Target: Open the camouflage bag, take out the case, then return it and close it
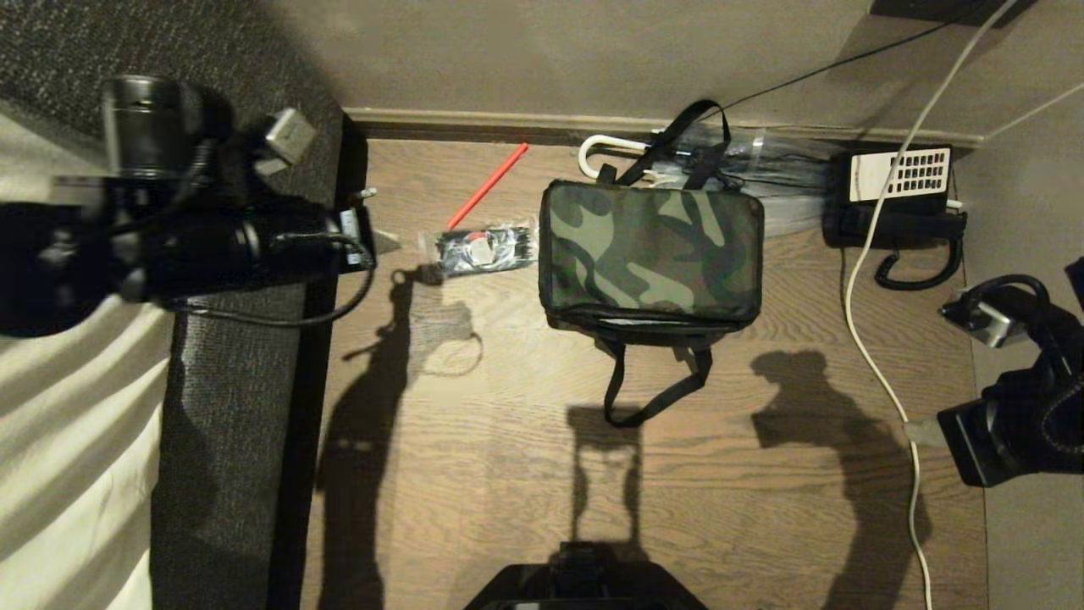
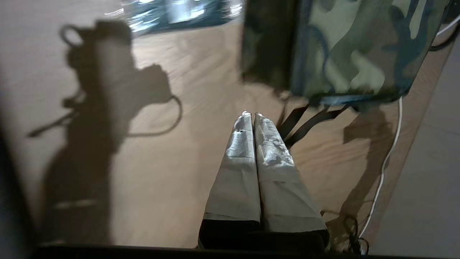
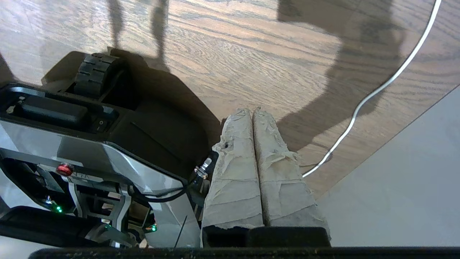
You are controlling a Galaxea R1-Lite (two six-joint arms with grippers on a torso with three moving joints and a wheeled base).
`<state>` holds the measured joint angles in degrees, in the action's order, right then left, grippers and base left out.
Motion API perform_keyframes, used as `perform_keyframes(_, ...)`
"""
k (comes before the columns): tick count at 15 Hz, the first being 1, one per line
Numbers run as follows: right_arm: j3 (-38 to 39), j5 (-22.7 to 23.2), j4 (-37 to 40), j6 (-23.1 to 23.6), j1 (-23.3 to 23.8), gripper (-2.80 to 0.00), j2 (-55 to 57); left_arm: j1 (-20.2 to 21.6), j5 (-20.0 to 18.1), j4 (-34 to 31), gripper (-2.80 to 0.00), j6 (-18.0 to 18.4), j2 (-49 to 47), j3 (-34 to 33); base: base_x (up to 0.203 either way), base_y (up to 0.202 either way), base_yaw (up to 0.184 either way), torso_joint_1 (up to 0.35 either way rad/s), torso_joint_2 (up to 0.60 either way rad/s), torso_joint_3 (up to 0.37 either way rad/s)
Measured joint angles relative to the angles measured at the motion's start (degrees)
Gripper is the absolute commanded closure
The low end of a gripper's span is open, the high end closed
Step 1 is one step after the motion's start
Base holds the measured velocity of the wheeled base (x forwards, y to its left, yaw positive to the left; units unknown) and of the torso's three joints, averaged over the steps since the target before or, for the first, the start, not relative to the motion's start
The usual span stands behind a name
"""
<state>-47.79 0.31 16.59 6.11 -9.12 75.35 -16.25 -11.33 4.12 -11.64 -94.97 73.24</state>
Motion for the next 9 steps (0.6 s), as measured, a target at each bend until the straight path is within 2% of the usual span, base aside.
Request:
perform_keyframes(3, 0.2, 0.2, 0.2, -0.1, 0.2, 0.0, -0.2, -6.7, 3.0, -1.6, 0.0, -2.9, -12.2, 11.6, 0.0, 0.0, 0.0, 0.0, 0.0, 0.0)
perform_keyframes(9, 0.0, 1.3, 1.1, -0.1, 1.1, 0.0, -1.1, -12.6, 4.0, -2.0, 0.0, -7.9, -27.9, 27.0, 0.0, 0.0, 0.0, 0.0, 0.0, 0.0)
